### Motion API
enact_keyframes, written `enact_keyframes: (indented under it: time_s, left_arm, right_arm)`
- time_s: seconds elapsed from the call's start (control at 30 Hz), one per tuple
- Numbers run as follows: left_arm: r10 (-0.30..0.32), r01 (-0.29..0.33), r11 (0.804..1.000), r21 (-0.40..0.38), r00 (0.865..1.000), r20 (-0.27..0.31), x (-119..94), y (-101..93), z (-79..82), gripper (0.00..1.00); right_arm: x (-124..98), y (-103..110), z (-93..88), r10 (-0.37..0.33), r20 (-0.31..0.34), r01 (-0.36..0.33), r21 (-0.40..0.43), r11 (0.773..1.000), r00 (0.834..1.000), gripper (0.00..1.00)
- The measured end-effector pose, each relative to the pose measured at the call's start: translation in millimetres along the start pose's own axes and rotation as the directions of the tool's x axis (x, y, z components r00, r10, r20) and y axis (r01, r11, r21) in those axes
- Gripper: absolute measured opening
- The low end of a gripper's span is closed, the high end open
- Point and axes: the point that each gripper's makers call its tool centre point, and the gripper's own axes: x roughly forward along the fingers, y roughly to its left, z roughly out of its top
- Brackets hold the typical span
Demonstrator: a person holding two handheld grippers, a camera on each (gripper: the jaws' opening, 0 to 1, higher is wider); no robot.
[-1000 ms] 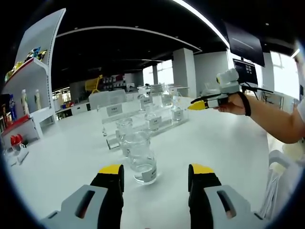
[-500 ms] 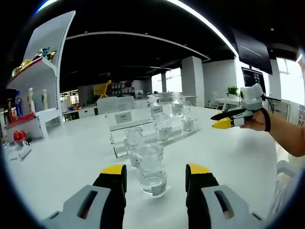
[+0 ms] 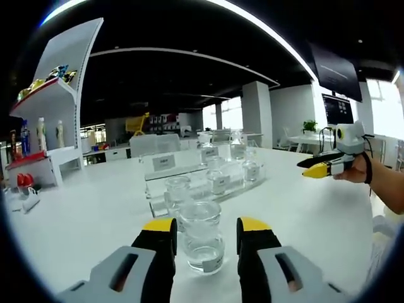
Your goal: Identify the label on the chemical reagent bottle, grasp the chemical reagent bottle, and place it in the designated position on the reagent rack
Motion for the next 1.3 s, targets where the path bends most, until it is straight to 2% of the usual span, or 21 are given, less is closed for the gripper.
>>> enact_keyframes:
  time_s: [0.47, 0.6, 1.03, 1.13, 1.3]
  left_arm:
    - [0.01, -0.01, 1.0, 0.001, 1.0, 0.012, 6, 2.9, -1.3, 0.3]
    - [0.014, -0.014, 1.0, 0.006, 1.0, 0.019, 8, 3.7, -2.1, 0.26]
    - [-0.026, 0.026, 1.0, 0.01, 0.999, 0.04, 5, -7.6, -0.8, 0.23]
    - [-0.019, 0.02, 0.999, -0.026, 0.999, 0.038, 6, -3.5, -0.1, 0.23]
    - [-0.023, 0.024, 1.0, -0.02, 0.999, 0.037, 6, -2.5, -0.2, 0.23]
  right_arm:
    - [-19, 4, -1.8, -0.013, 0.009, 0.013, -0.001, 1.0, 1.0, 0.36]
    - [-24, 7, 0.1, -0.011, 0.015, 0.011, -0.002, 1.0, 1.0, 0.36]
    - [-32, 7, -5.8, -0.017, 0.009, 0.017, 0.007, 1.0, 1.0, 0.35]
    - [-35, 12, -3.9, 0.001, 0.011, -0.002, 0.016, 1.0, 1.0, 0.35]
    - [-40, 12, -3.3, 0.011, 0.021, -0.012, 0.039, 0.999, 1.0, 0.35]
